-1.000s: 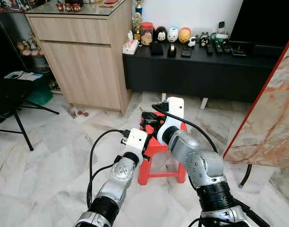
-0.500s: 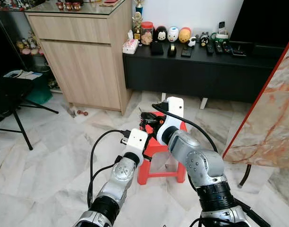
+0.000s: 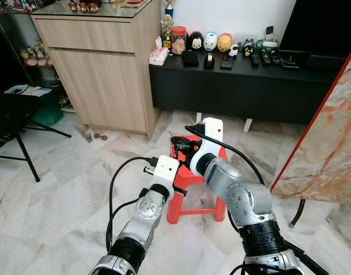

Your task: Hang keys on a hook

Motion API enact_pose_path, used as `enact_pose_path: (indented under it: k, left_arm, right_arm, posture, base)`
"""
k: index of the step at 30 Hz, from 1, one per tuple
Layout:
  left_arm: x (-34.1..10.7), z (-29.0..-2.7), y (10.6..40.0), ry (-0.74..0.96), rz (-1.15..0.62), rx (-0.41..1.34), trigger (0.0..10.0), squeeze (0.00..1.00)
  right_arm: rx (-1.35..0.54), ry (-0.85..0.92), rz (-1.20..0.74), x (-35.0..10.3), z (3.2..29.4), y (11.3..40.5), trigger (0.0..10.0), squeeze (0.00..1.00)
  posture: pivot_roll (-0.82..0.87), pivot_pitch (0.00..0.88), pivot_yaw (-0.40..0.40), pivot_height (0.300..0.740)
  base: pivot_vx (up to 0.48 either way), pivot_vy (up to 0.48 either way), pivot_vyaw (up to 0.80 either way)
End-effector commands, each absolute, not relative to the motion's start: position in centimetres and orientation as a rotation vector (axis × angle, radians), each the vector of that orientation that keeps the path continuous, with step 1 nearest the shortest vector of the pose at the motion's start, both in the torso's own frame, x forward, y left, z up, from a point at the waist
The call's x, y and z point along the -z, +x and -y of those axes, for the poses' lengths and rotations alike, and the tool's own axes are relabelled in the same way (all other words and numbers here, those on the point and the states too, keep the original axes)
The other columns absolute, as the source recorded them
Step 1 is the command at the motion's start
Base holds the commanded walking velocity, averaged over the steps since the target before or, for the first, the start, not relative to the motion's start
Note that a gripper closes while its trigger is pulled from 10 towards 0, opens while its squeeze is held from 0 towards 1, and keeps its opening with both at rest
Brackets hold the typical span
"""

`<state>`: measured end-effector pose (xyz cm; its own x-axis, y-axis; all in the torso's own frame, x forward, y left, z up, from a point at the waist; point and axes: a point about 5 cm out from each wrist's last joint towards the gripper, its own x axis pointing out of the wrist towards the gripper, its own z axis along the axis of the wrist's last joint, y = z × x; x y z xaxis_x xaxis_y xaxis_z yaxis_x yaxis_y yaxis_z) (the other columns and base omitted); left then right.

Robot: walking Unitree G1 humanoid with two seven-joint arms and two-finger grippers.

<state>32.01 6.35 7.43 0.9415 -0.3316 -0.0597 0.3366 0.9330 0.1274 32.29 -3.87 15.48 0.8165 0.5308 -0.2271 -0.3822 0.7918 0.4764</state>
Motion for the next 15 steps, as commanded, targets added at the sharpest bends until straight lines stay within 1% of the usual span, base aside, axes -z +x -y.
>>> enact_pose_path:
  k: [1,11,15]
  left_arm:
    - [-7.52,-6.07,32.13,0.139,-0.033,0.353,0.0,0.00]
    - [-7.55,-6.07,32.09,0.139,-0.029,0.357,0.0,0.00]
    - [-7.65,-6.20,32.11,0.138,-0.027,0.358,0.0,0.00]
  right_arm:
    - [-0.556,0.494,-0.338,-16.67,2.00,31.71,10.0,0.00]
    - [-0.551,0.498,-0.343,-16.54,2.06,31.71,10.0,0.00]
    - [-0.532,0.464,-0.345,-16.16,2.56,31.85,10.0,0.00]
  posture:
    - [-0.03,0.000,-0.046,0.740]
    - [-0.03,0.000,-0.044,0.740]
    - [-0.03,0.000,-0.043,0.740]
  base:
    - [0.000,0.000,0.00]
    - [0.000,0.000,0.00]
    - [0.000,0.000,0.00]
